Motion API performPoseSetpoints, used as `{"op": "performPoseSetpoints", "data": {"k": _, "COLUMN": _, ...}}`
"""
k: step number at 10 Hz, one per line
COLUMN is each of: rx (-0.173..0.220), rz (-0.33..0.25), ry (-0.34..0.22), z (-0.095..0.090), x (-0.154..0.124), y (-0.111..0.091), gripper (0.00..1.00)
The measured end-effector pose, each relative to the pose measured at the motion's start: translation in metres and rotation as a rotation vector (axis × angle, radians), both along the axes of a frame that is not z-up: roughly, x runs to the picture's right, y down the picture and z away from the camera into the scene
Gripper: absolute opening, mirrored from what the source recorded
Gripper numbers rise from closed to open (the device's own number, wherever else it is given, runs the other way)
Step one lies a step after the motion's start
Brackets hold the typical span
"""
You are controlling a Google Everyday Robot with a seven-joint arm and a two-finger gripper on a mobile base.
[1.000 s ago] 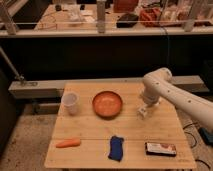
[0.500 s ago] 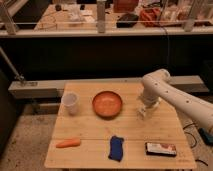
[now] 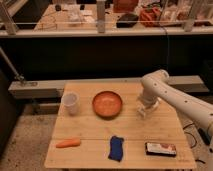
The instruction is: Place the bottle in the ceramic bowl
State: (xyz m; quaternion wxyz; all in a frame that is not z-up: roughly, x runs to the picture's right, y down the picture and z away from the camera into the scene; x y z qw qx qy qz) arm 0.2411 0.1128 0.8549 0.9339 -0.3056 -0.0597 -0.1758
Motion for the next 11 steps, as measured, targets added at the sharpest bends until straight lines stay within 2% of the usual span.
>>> {"op": "performPoseSetpoints", "data": {"k": 11, "rx": -0.027, "rz": 0.019, "ry": -0.008, "z": 0.014, "x": 0.008, "y": 0.012, "gripper": 0.8}}
